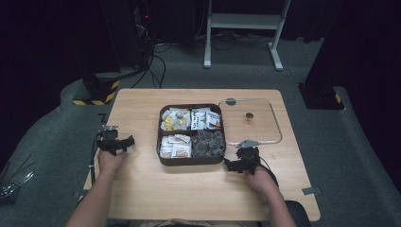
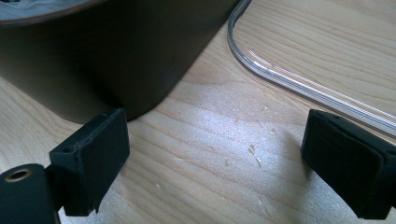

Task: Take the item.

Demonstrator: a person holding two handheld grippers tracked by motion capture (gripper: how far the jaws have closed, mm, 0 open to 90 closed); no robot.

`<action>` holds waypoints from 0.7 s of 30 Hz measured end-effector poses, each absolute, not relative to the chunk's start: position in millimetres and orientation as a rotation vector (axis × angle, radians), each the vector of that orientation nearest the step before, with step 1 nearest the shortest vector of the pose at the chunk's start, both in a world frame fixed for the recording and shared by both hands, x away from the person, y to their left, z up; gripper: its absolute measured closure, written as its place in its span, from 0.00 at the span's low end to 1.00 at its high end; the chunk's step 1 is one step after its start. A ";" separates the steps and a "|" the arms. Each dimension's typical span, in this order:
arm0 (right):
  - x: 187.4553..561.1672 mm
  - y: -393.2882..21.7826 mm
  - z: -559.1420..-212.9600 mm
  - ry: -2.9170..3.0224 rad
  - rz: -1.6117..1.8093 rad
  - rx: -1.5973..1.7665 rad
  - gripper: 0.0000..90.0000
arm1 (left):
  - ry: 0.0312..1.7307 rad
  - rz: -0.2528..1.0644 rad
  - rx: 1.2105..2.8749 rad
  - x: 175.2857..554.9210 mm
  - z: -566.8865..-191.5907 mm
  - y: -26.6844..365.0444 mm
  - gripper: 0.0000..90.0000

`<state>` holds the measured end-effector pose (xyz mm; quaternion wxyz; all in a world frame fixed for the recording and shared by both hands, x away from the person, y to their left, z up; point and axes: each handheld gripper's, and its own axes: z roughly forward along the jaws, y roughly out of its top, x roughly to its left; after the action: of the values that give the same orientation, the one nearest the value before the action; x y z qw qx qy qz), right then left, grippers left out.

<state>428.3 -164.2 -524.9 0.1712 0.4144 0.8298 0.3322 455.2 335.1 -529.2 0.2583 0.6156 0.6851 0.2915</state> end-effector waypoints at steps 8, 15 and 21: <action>428.3 -164.2 -524.9 2.356 0.943 1.177 0.09 | 1.858 0.790 1.669 455.1 -529.1 335.0 0.08; 428.3 -164.3 -524.9 2.356 0.943 1.176 0.09 | 1.861 0.789 1.666 455.0 -529.2 334.7 0.08; 428.3 -164.3 -524.9 2.356 0.943 1.176 0.09 | 1.826 0.766 1.704 454.0 -529.2 334.3 0.05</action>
<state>428.3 -164.3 -524.9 0.1713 0.4142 0.8299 0.3323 454.0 334.3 -529.2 0.2617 0.6297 0.6746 0.2829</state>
